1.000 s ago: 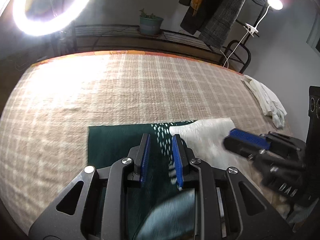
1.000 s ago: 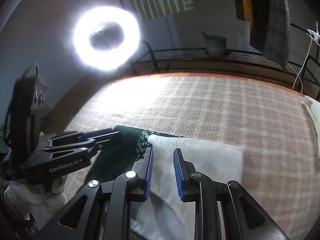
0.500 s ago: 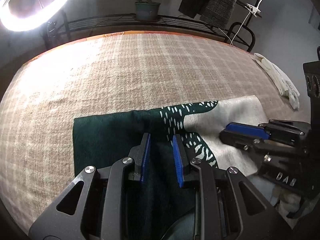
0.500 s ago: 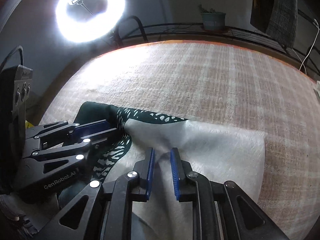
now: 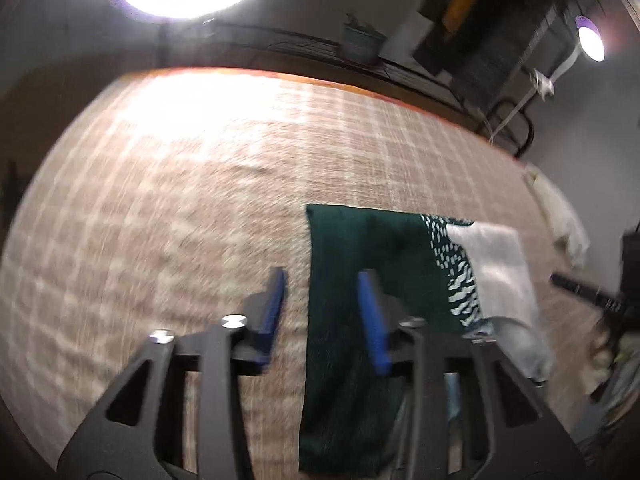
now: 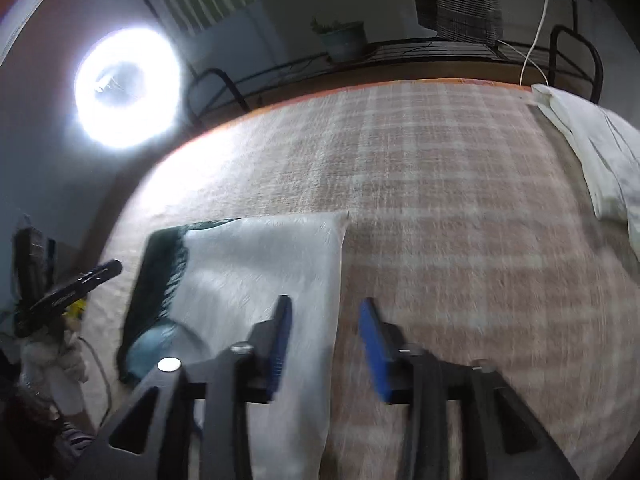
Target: Fold small clothes
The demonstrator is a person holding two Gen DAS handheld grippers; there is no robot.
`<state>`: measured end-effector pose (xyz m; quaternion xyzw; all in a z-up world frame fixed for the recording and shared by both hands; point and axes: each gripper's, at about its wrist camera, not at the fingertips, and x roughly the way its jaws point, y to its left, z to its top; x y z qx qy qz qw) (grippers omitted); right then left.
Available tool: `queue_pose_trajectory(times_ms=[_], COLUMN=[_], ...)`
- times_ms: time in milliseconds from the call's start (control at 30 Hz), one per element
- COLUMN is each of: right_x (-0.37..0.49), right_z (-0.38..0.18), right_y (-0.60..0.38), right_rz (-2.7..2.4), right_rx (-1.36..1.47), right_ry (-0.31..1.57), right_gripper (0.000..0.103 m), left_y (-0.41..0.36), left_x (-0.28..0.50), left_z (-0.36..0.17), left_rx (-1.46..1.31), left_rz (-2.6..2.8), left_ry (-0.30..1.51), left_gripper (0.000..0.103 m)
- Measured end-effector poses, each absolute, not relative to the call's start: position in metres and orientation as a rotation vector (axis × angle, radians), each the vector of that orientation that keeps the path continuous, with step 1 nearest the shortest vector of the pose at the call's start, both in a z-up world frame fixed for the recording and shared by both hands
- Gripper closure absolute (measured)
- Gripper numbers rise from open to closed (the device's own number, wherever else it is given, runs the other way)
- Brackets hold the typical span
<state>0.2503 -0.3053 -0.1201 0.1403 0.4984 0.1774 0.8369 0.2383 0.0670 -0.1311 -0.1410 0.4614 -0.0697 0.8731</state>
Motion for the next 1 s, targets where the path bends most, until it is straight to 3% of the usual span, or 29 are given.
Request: queue_pose_trajectory(times_ms=[333,567,667,1000], right_x=[0.225,0.222,0.229,0.253], right_z=[-0.157,-0.178,-0.183,-0.192], right_y=[-0.344,-0.358,-0.353,-0.319], right_rz=[0.481,0.523,0.566,0.62], right_rx=[0.602,0.732,0.761,0.793], right_ry=[1.149,1.167,1.176,1.172], right_gripper=[0.058,0.058,0.065,0.069], left_y=[0.11,0.111,0.109,0.089], left_x=[0.224,0.231,0.235,0.252], left_z=[-0.167,-0.182,-0.182,-0.18], left_rx=[-0.641,-0.726,-0.735,-0.698], left_rz=[-0.23,-0.254,-0.281,-0.329], left_ry=[1.118,1.156,1.15,1.138], left_gripper=[0.056,0.056,0.056,0.056])
